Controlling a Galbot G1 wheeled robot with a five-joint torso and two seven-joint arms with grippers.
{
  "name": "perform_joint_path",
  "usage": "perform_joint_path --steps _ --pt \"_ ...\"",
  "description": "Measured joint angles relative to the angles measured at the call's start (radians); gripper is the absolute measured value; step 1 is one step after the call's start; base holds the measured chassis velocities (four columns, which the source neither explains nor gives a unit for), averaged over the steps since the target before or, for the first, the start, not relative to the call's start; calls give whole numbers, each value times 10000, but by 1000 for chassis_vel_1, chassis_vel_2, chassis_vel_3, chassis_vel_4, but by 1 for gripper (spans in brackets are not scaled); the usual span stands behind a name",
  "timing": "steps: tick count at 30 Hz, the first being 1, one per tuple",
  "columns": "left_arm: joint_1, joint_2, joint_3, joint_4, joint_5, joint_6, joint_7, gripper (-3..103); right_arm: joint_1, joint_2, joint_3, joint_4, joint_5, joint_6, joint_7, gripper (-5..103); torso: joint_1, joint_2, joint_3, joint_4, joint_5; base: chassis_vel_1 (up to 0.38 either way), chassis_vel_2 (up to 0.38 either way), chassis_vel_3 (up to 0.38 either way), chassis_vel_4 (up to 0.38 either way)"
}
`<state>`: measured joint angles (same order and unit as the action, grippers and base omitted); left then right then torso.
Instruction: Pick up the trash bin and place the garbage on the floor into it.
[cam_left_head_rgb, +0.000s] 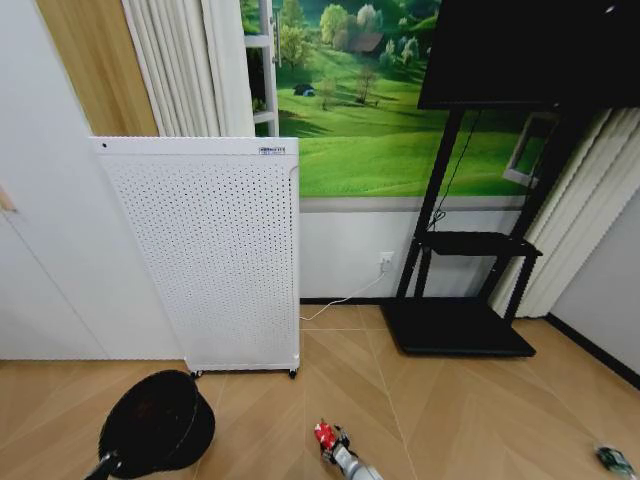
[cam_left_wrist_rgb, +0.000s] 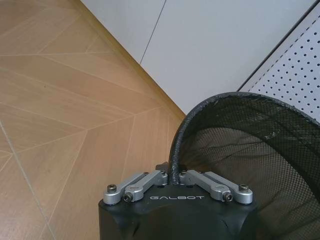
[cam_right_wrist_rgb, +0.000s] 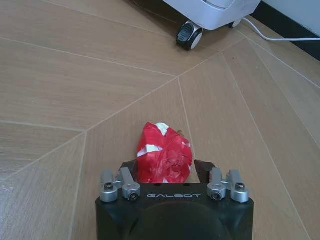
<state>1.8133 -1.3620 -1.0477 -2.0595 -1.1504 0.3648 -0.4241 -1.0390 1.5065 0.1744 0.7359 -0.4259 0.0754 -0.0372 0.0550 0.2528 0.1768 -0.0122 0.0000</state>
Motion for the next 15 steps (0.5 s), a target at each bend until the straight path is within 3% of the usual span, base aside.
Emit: perform_joint_path --steps 4,15 --pt "1 -29 -12 22 0 -8 2 3 -28 -25 -16 36 11 -6 -13 52 0 1 0 0 0 0 0 0 0" --pt "-23 6 14 58 8 -16 6 3 -164 -197 21 212 163 -8 -114 49 0 1 0 1 1 0 0 0 0"
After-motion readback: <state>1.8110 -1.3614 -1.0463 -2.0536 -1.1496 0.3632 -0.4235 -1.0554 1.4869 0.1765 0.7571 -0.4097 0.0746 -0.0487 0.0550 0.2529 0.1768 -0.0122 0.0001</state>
